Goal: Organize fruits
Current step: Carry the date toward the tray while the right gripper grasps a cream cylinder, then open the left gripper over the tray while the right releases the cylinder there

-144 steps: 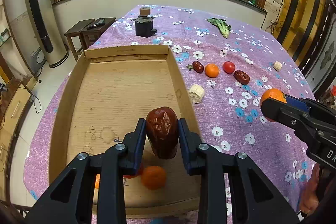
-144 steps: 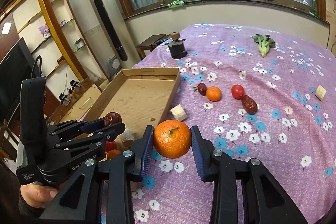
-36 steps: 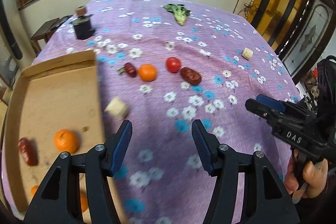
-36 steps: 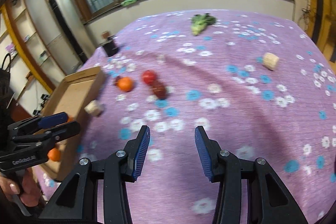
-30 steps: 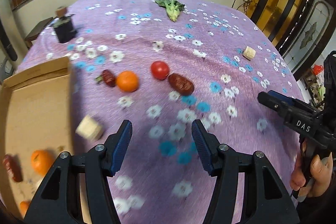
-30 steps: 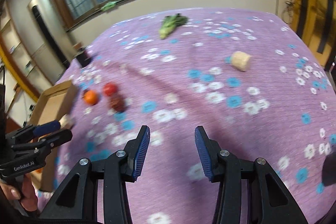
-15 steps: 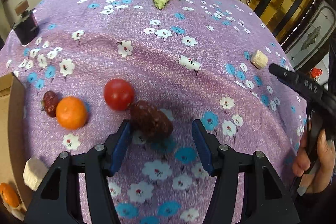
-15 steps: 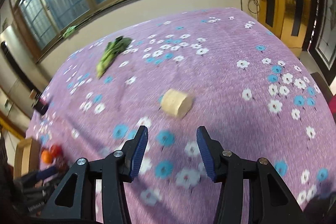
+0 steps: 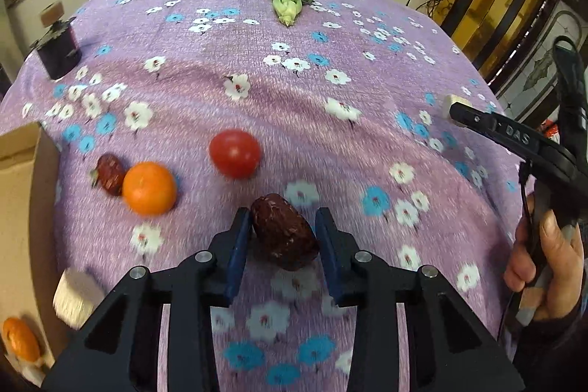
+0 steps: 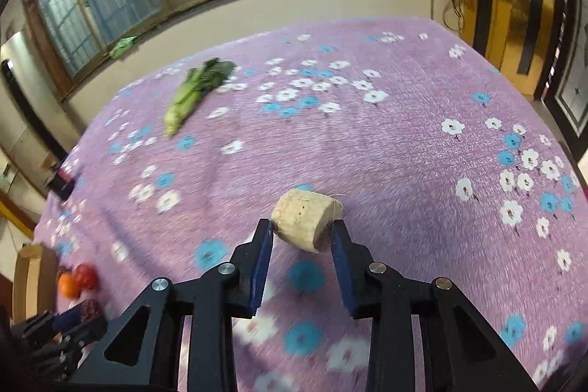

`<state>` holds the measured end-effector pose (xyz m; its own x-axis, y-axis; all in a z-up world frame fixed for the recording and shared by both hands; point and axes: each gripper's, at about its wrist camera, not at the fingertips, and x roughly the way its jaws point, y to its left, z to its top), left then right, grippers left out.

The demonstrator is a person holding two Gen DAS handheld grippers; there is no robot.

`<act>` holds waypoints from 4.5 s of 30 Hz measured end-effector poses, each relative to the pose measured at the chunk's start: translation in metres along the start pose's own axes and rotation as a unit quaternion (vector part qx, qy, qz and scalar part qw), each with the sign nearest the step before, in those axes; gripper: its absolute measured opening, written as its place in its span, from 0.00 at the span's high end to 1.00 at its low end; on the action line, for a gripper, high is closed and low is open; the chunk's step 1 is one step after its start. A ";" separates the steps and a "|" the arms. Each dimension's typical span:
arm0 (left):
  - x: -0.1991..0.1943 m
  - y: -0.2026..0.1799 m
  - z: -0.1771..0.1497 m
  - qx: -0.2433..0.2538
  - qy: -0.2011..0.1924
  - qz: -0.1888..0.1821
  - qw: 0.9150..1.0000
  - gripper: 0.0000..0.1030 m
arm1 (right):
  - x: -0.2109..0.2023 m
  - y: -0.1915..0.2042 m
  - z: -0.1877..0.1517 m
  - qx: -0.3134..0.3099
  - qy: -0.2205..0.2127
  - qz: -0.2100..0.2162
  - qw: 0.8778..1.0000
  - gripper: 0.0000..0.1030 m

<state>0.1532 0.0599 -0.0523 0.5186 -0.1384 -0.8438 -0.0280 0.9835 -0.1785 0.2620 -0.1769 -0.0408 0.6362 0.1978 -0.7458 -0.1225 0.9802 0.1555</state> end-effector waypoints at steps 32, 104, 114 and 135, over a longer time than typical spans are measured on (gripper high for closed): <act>-0.086 0.039 -0.058 -0.005 -0.039 0.003 0.999 0.68 | -0.054 0.097 -0.085 -0.117 0.000 0.020 0.993 0.63; -0.153 0.219 -0.096 -0.111 -0.084 0.116 0.983 0.68 | -0.096 0.333 -0.139 -0.216 0.044 0.244 0.944 0.63; -0.123 0.253 -0.066 -0.129 -0.044 0.140 0.981 0.67 | -0.032 0.388 -0.124 -0.243 0.091 0.231 0.938 0.63; -0.141 0.240 -0.079 -0.136 -0.041 0.154 0.978 0.43 | -0.049 0.364 -0.124 -0.228 0.075 0.243 0.940 0.49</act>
<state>0.0061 0.3060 -0.0163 0.5165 0.1802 -0.8371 -0.4136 0.9085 -0.0596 0.0922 0.1708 -0.0278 0.3094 0.5888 -0.7467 -0.7069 0.6677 0.2335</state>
